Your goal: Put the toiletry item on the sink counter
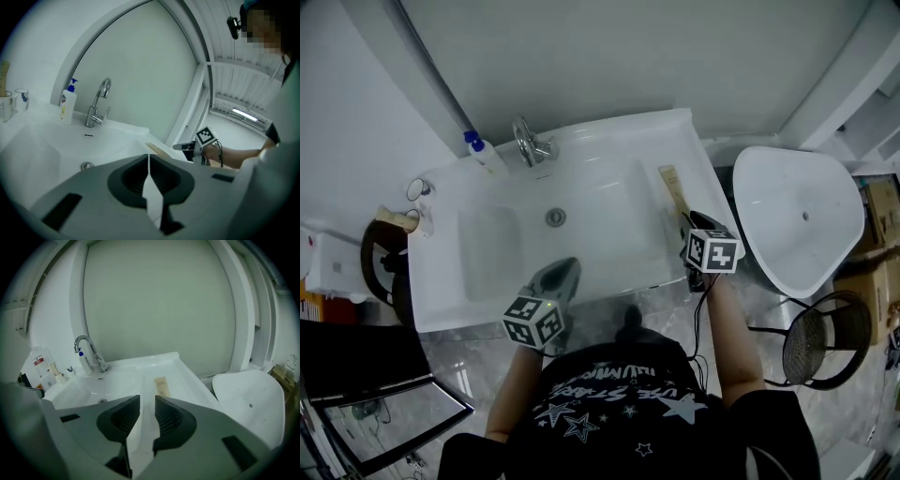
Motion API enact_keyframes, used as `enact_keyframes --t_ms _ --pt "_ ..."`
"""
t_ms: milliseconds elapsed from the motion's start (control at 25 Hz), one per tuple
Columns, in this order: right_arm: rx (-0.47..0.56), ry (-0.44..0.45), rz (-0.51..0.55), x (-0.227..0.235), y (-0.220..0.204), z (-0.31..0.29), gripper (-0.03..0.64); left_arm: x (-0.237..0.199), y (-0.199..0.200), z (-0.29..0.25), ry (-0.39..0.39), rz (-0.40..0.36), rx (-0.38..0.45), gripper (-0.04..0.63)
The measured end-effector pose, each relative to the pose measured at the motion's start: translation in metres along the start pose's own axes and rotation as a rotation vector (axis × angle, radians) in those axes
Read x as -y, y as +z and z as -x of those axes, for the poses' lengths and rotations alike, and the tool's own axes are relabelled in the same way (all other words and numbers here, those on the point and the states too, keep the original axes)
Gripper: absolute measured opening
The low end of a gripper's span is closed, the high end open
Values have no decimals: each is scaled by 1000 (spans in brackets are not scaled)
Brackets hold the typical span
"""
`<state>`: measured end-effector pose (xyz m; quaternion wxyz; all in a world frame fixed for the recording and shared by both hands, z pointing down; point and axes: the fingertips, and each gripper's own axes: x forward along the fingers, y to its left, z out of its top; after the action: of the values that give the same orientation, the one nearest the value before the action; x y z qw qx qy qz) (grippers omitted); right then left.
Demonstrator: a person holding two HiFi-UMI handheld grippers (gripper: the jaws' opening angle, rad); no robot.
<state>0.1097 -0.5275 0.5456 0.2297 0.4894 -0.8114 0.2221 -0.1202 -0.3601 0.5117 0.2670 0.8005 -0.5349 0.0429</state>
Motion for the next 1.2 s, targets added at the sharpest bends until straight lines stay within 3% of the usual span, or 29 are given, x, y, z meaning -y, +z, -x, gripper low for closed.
enact_keyframes --t_ms 560,880,1200 --pt "72 9 -66 -91 -47 67 31 -5 -23 81 -75 -17 9 25" --pt "115 53 -97 -143 -74 104 17 -7 -46 122 -122 -18 -14 25" --pt "95 31 -133 -185 -112 132 17 -11 -60 160 -184 -37 -35 25"
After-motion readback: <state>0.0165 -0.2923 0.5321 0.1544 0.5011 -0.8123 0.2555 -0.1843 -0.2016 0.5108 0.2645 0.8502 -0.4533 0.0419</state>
